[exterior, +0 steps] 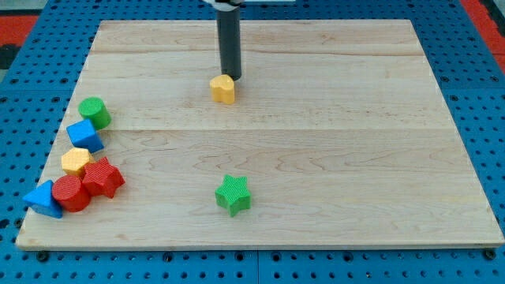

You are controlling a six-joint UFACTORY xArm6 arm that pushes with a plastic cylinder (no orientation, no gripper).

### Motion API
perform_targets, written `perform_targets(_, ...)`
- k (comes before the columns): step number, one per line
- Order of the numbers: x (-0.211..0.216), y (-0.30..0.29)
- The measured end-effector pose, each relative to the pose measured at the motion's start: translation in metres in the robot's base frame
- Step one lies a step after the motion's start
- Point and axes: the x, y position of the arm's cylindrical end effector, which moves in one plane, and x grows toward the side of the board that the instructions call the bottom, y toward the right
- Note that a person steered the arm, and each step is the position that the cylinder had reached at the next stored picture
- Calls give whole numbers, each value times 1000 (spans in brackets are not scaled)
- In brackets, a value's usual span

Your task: Place the heart right to the cube

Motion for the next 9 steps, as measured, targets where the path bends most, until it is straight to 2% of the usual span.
perform_targets(1,17,-25)
perform_targets(3,12,24)
perform_targets(5,64,-51)
perform_targets(6,56,-30)
perform_targets(7,84,-29)
perform_targets(8,70,-58)
perform_targets(9,73,-104)
